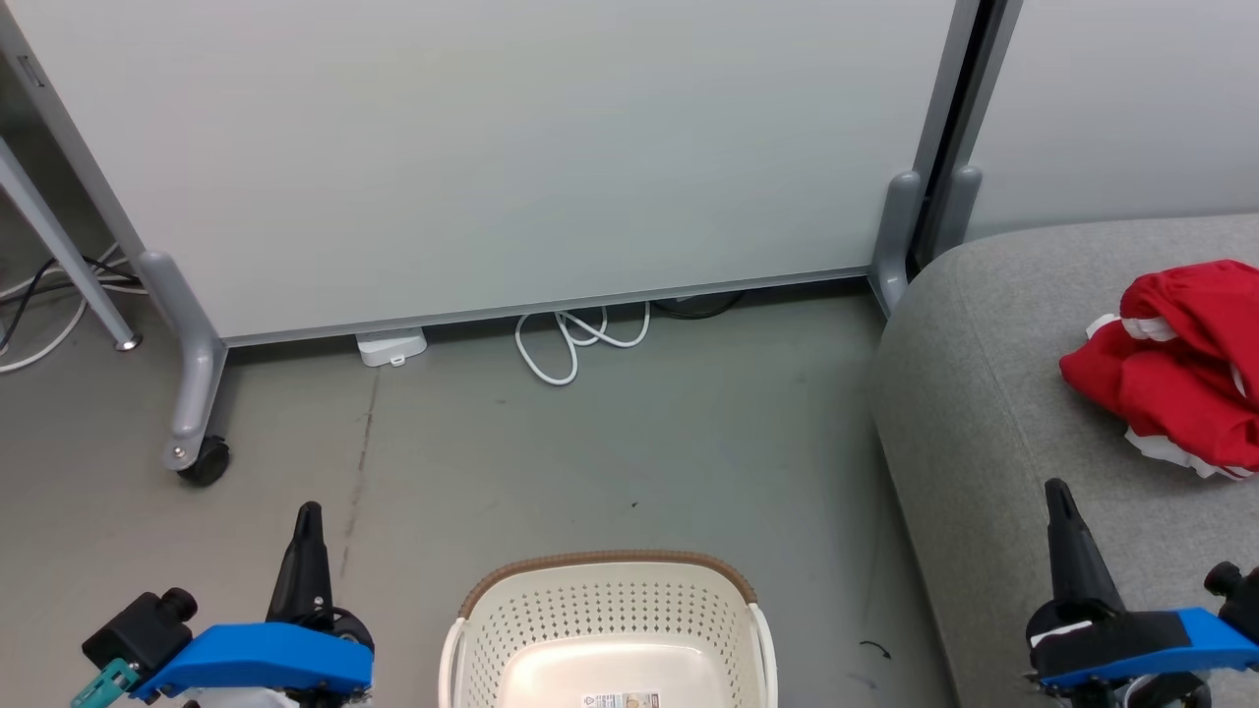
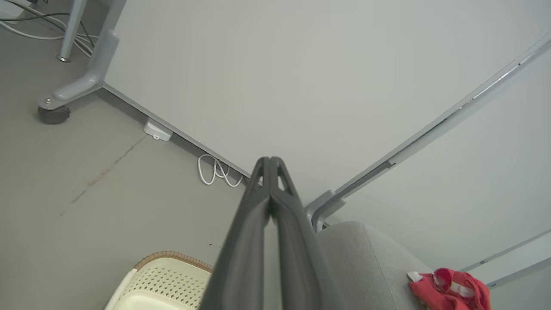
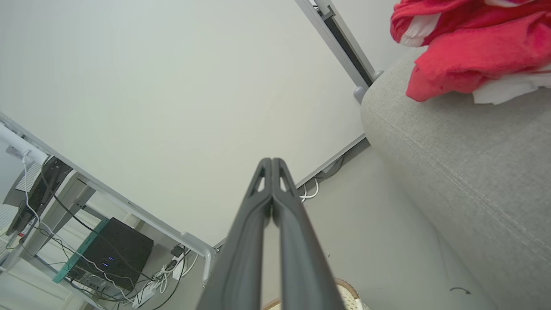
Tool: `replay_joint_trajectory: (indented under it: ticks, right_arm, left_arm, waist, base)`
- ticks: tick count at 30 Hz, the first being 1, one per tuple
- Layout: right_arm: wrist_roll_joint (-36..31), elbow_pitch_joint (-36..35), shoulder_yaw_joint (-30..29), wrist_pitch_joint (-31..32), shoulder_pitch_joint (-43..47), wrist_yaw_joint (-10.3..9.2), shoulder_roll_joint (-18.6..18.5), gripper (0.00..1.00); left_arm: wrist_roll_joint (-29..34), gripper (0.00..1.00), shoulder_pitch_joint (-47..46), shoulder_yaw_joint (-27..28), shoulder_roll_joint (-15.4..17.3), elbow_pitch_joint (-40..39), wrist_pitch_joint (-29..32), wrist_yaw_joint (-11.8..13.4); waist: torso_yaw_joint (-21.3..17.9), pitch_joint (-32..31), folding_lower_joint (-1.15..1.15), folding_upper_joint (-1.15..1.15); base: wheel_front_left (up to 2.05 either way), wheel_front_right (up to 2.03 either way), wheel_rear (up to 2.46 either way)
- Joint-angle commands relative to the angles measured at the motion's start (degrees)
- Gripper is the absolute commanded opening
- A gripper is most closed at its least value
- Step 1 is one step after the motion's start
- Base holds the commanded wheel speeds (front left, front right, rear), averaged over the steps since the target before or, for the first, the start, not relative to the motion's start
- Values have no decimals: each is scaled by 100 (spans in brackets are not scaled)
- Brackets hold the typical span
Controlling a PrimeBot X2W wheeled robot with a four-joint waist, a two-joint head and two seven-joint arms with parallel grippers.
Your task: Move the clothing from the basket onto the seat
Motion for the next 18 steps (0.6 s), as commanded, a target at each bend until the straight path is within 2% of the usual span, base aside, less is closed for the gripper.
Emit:
replay_joint_trajectory:
  ticks: [1, 18]
  right_arm:
    - [188, -49, -16, 38, -155, 2, -23, 0]
    - [1428, 8, -46, 356, -252, 3, -26, 0]
  left_arm:
    - [-164, 0, -177, 61, 13, -102, 37, -6]
    - [-1327, 0, -242, 232, -18, -170, 344, -9]
  waist:
    - [0, 2, 0, 0]
    - [-6, 26, 0, 0]
  base:
    - [0, 0, 0]
    - [0, 0, 0]
